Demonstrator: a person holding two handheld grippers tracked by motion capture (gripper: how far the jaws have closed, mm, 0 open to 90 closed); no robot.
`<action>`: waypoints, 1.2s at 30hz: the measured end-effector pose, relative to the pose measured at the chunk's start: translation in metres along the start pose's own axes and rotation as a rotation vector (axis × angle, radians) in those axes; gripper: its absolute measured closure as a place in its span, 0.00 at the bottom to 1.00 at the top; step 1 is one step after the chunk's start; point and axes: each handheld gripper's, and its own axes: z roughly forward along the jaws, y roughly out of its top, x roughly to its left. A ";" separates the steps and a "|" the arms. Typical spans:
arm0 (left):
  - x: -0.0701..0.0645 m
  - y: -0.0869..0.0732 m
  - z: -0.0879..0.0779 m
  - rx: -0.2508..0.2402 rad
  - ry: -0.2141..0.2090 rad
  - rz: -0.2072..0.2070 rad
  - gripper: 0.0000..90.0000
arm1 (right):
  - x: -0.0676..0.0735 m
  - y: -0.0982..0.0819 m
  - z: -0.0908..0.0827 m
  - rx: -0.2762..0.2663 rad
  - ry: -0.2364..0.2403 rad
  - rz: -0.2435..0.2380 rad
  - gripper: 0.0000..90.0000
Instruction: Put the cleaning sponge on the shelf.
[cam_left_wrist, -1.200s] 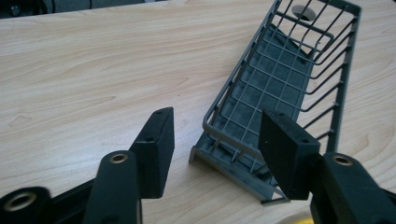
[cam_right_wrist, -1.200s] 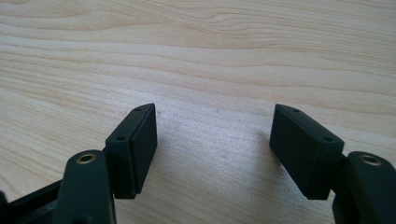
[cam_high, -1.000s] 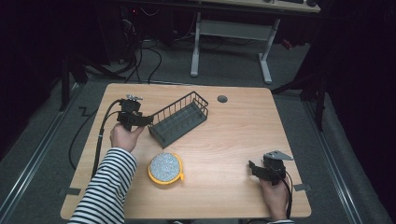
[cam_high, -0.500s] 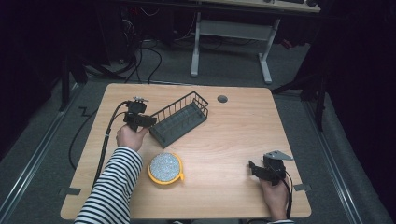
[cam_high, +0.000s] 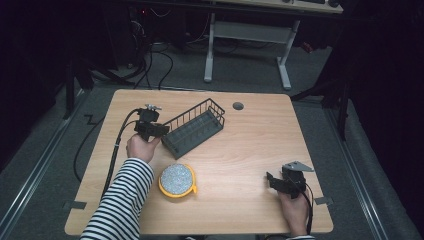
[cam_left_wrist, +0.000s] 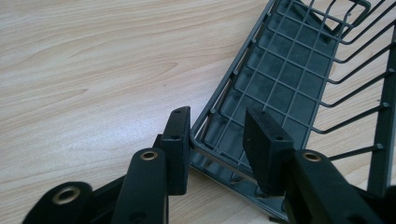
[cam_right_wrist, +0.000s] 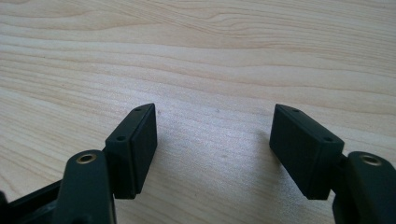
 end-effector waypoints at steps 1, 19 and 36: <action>-0.001 0.000 0.000 0.002 -0.008 0.000 0.69 | 0.000 0.000 0.000 0.000 0.000 0.000 0.36; -0.011 0.000 0.004 -0.009 -0.062 0.041 0.70 | 0.000 0.000 0.000 0.000 0.000 0.001 0.36; -0.012 0.000 -0.003 -0.050 -0.090 0.043 0.45 | 0.000 0.000 0.000 -0.002 0.000 0.001 0.36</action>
